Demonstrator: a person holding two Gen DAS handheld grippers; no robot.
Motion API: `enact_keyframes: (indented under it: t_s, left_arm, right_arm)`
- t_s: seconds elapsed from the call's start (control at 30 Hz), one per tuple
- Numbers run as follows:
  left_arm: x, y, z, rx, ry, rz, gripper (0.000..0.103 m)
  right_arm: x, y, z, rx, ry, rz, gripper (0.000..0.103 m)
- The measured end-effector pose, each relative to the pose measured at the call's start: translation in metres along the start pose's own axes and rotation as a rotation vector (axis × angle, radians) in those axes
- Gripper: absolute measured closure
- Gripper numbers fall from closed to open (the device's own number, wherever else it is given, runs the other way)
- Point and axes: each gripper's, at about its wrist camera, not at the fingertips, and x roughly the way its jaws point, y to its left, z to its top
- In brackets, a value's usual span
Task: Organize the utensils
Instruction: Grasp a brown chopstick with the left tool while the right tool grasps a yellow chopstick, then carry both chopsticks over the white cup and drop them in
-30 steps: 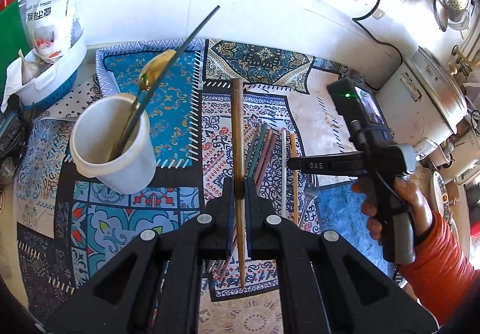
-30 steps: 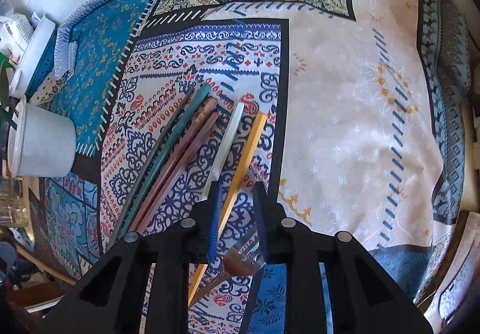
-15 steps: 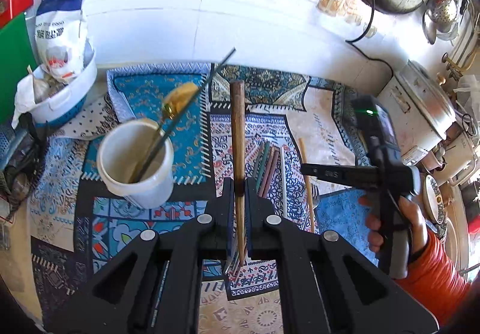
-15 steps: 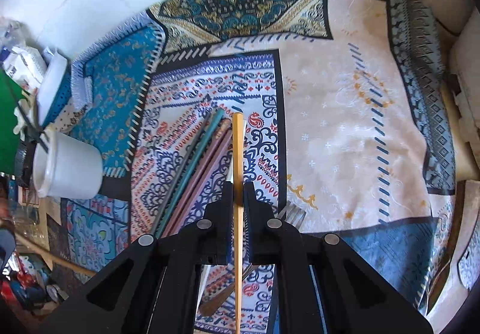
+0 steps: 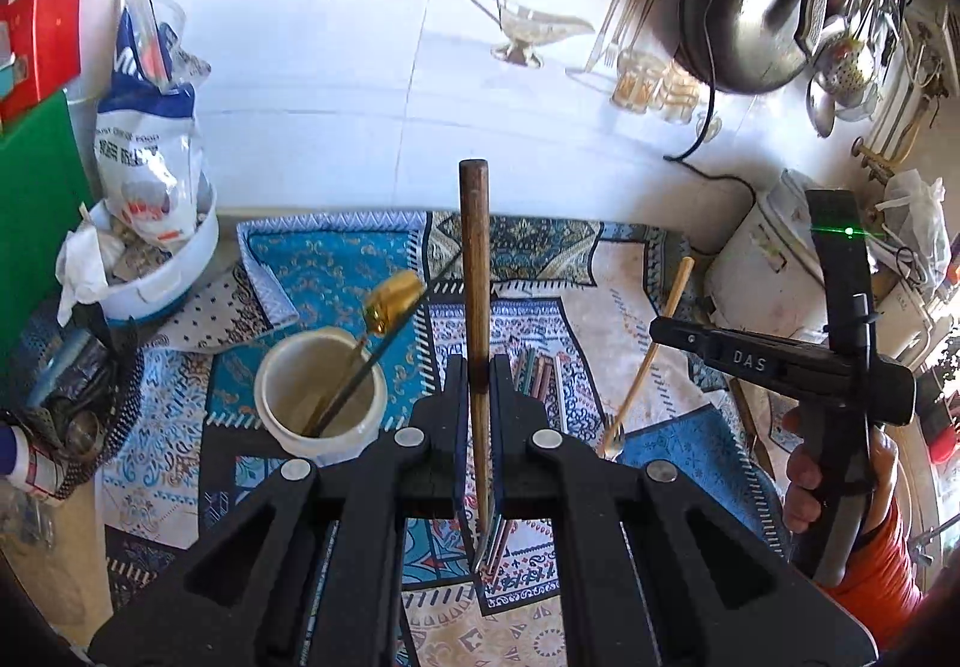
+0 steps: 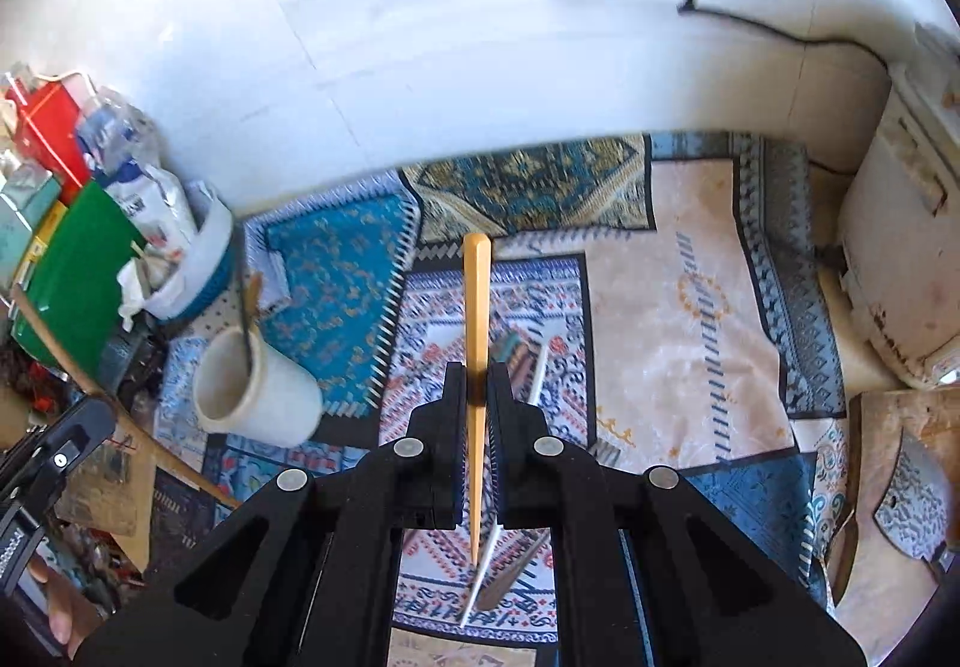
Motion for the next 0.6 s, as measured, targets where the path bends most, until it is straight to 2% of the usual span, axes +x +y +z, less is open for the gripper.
enact_keyframes:
  t_s: [0.4,0.6]
  left_arm:
    - [-0.047,0.036,0.041,-0.007,-0.143,0.02,0.098]
    - [-0.058,0.055,0.056,-0.011,-0.196,0.046,0.098]
  right_arm:
    - [-0.057,0.072,0.036,-0.088,-0.191,0.067,0.097]
    - [-0.073,0.113,0.048,-0.156,-0.25,0.099,0.097]
